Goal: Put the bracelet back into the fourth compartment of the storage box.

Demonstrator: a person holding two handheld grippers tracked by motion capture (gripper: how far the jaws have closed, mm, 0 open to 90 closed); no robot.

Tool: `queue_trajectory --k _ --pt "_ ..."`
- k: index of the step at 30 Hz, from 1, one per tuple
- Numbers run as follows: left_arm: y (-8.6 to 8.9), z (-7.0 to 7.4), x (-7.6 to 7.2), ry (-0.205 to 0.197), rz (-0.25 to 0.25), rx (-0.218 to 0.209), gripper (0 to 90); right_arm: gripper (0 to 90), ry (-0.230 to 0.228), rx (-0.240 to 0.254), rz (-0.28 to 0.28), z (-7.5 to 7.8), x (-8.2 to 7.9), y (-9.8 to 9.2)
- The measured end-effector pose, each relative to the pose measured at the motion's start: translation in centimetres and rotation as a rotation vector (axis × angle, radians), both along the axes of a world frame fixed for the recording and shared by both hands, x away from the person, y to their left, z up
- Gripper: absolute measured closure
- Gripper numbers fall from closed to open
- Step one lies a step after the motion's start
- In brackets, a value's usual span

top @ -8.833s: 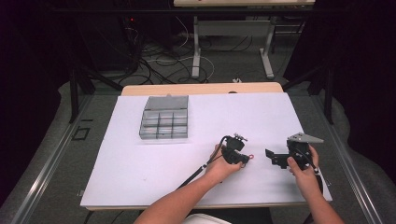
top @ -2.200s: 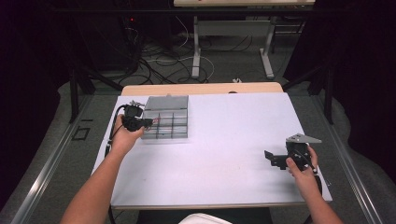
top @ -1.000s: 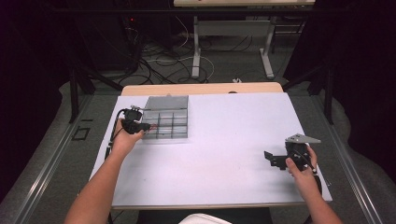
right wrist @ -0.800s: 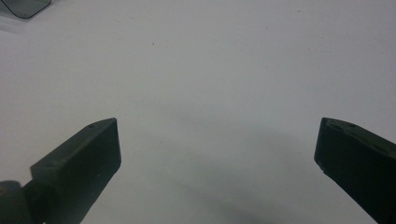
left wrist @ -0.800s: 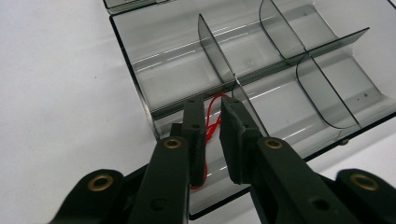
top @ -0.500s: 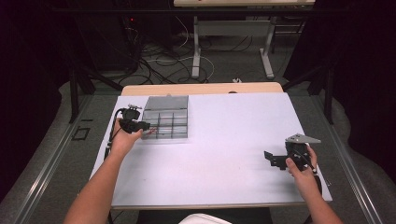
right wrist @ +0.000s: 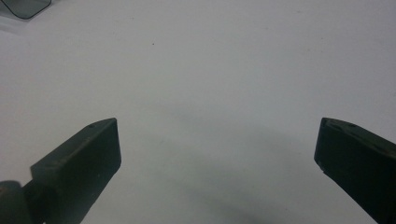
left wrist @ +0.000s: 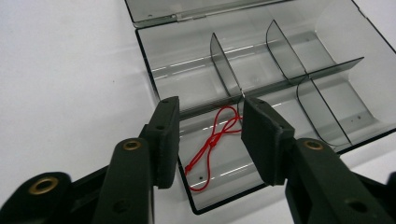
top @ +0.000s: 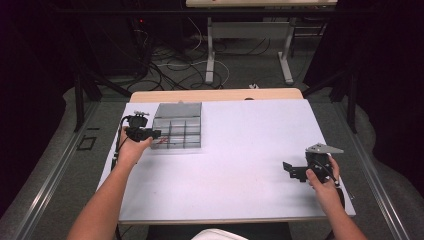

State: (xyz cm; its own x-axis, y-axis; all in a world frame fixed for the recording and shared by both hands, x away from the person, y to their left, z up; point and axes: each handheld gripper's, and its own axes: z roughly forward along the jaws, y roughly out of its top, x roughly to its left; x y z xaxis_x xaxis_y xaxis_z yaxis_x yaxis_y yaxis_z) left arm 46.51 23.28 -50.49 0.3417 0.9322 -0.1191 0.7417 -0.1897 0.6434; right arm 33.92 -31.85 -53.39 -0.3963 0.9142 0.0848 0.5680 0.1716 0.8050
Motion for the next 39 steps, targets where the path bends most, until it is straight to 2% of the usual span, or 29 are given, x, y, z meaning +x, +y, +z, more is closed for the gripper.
queue_trajectory --k 11,21,22,23,25,27,31,34,39 --pt "0.0 0.5 -0.4 -0.006 0.002 -0.034 47.2 0.4 -0.001 -0.002 0.002 0.0 0.0 0.0" --pt "-0.2 1.1 -1.3 -0.048 -0.02 -0.057 37.5 0.6 0.002 -0.001 0.001 0.0 0.0 0.1" --pt "-0.2 1.1 -1.5 -0.06 -0.014 -0.066 37.1 0.6 0.001 -0.002 0.003 0.0 0.0 0.0" --pt "-0.1 1.1 -1.6 -0.055 -0.016 -0.082 37.0 0.6 0.0 -0.001 0.001 0.0 0.0 0.0" --pt "-0.1 1.1 -1.9 -0.079 -0.014 -0.093 36.2 0.6 -0.003 -0.005 0.005 0.0 0.0 0.0" --pt "-0.1 1.2 -2.1 -0.08 -0.012 -0.09 34.8 0.6 0.001 -0.002 0.002 0.0 -0.1 0.1" --pt "0.0 1.5 -2.6 -0.103 -0.008 -0.111 32.0 0.6 0.001 -0.004 0.006 0.0 0.0 0.1" --pt "0.1 1.7 -3.0 -0.116 -0.008 -0.105 30.9 0.6 0.001 -0.003 0.005 0.0 -0.1 0.1" --pt "0.1 2.0 -3.8 -0.127 0.008 -0.136 29.2 0.6 0.002 -0.002 0.006 0.0 -0.1 0.1"
